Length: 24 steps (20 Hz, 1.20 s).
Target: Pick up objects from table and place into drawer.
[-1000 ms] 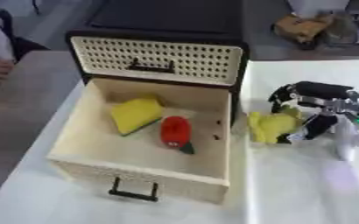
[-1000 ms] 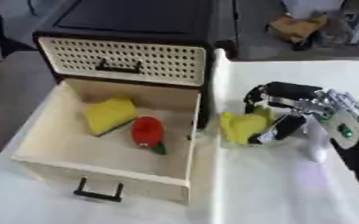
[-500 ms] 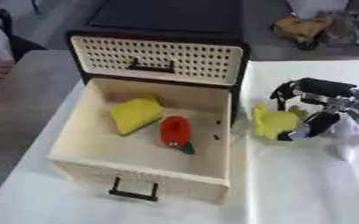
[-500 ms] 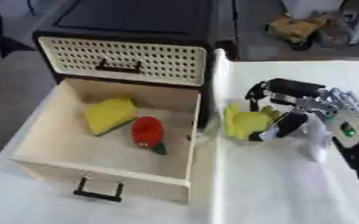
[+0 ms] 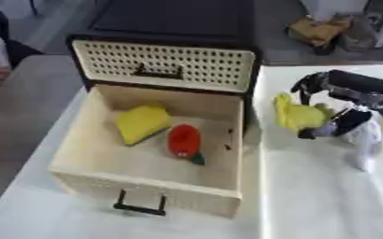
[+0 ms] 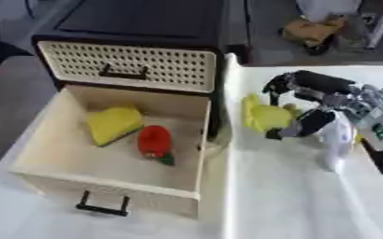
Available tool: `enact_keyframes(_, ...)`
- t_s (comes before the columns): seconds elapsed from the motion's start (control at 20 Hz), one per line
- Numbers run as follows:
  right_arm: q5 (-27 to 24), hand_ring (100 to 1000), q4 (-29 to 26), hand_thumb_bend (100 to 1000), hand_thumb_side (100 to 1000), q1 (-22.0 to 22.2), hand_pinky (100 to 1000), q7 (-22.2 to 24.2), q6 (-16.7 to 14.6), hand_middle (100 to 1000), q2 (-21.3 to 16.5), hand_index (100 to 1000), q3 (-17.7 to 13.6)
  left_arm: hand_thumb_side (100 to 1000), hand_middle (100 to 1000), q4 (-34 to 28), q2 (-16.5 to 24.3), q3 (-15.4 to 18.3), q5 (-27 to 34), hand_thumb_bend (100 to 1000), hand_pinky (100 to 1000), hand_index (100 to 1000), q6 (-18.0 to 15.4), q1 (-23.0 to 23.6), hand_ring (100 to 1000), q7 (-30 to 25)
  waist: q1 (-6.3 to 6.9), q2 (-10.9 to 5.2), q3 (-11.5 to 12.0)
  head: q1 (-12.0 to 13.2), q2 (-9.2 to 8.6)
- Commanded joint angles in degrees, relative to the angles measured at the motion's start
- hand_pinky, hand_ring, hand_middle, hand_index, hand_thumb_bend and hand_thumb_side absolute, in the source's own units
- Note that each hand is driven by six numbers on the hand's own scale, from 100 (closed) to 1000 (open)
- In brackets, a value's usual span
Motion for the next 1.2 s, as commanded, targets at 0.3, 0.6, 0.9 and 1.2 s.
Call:
enact_keyframes(0.3,-10.02,792,-10.90,552,510,0.96,731,5.66,-5.95,452,-6.90,475,-1.62,983,809,-0.74,2.13,0.86,0.53,240,940,1000,-0.09,0.16,888,0.55,-0.28,-2.08,-0.66,0.24,-0.68)
enact_keyframes(0.6,-18.62,792,-21.60,551,530,0.40,725,8.06,2.14,457,-8.27,481,0.01,979,812,-0.74,3.42,0.93,1.55,248,939,1000,0.19,0.27,890,1.00,-0.70,-3.38,-1.21,0.19,-0.34)
enact_keyframes(0.9,-24.62,795,-25.97,575,535,-3.32,727,11.71,9.49,458,-4.96,479,1.87,976,814,-0.74,4.59,0.82,3.21,253,939,1000,0.53,0.37,906,0.86,-0.98,-4.50,-0.95,-0.30,-0.19)
enact_keyframes(1.2,-26.43,802,-23.34,617,519,-8.24,731,16.03,13.74,458,1.13,476,3.39,978,813,-0.74,4.53,0.68,4.03,252,939,1000,1.31,0.15,911,0.36,-1.08,-4.68,-0.22,-0.86,0.32)
